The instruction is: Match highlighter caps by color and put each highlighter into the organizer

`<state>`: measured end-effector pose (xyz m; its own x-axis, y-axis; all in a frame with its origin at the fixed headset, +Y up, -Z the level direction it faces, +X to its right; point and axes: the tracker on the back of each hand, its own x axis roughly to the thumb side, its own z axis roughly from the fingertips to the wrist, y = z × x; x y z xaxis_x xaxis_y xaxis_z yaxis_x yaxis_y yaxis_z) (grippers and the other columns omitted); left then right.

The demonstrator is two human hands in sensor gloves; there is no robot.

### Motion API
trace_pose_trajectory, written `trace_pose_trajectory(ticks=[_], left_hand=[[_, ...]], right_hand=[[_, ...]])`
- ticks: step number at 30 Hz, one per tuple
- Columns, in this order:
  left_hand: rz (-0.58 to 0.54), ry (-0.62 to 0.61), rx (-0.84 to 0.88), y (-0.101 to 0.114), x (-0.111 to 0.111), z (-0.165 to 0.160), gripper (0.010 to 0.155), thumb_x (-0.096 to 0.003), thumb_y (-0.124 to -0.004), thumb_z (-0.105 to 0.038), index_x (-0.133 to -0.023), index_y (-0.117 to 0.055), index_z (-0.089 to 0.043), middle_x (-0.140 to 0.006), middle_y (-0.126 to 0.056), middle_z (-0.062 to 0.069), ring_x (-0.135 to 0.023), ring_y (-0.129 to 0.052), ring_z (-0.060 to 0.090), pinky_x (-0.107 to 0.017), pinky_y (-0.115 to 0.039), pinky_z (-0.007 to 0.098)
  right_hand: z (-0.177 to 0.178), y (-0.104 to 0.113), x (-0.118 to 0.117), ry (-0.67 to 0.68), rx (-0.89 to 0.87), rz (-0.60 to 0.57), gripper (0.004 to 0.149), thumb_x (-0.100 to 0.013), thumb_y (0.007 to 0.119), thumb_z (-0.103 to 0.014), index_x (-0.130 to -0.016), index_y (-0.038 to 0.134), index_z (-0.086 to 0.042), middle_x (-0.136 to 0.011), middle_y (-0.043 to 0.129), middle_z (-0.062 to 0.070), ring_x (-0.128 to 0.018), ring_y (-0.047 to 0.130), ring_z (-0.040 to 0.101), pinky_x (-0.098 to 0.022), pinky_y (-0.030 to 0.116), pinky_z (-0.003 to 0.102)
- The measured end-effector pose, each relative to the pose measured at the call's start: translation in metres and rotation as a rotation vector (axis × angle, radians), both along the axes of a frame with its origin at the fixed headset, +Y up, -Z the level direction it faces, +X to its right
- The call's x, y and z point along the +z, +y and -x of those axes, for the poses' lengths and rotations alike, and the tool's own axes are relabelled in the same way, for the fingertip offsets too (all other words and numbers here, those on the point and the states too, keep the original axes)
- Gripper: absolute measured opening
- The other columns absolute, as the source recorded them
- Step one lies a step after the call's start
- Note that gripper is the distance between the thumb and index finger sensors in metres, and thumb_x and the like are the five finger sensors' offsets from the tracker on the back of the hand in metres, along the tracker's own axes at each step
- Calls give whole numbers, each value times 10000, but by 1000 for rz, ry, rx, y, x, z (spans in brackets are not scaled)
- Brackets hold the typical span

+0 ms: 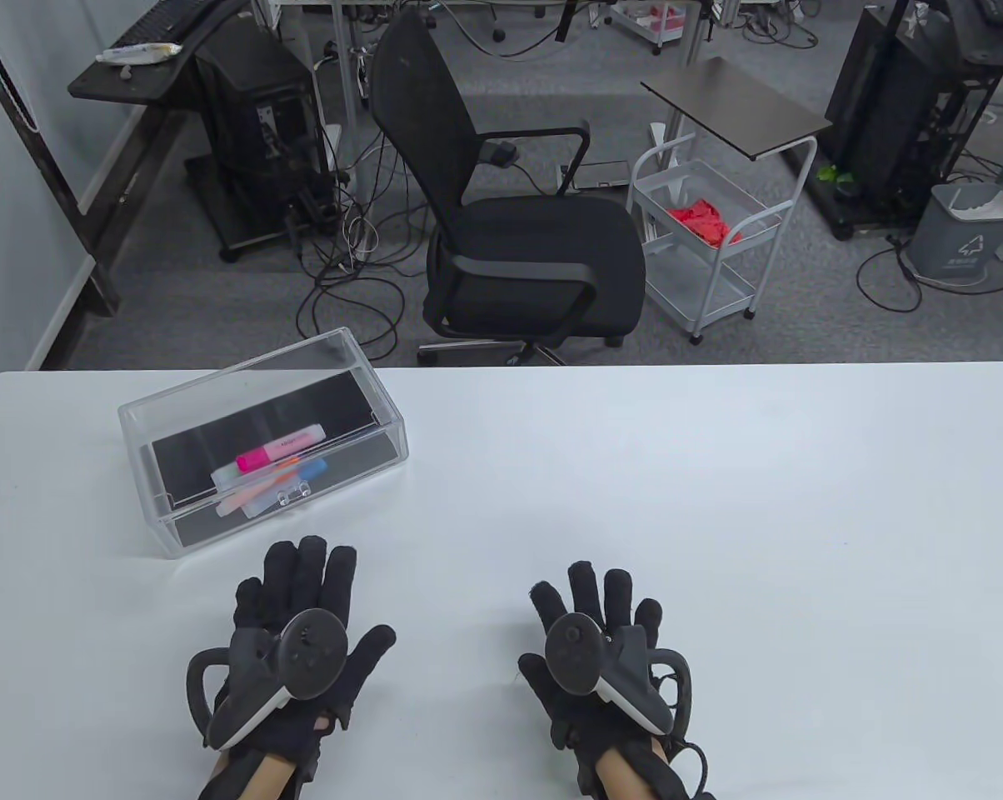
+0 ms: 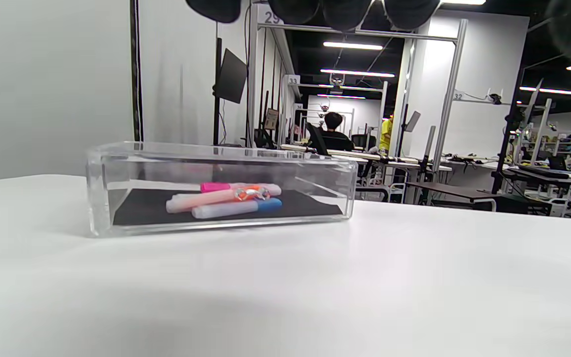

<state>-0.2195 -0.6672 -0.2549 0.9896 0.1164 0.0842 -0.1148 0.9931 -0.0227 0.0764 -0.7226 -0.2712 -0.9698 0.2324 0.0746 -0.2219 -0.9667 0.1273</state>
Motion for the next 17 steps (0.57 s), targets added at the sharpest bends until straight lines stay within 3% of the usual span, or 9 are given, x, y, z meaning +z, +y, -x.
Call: trace_pose_trajectory(ticks=[17], left_hand=[[89,-19,-54,-40,9,-1,942,-406,-489,-885,-1134,-118,-415,-1216,-39,-85,-1186,-55,299,-813,-226,617]], right_hand=[[10,-4,1,31,49,9,789,-415,678,-577,-1029,215,-403,-1108,-20,23,-1004,-55,424,-653,47,727]])
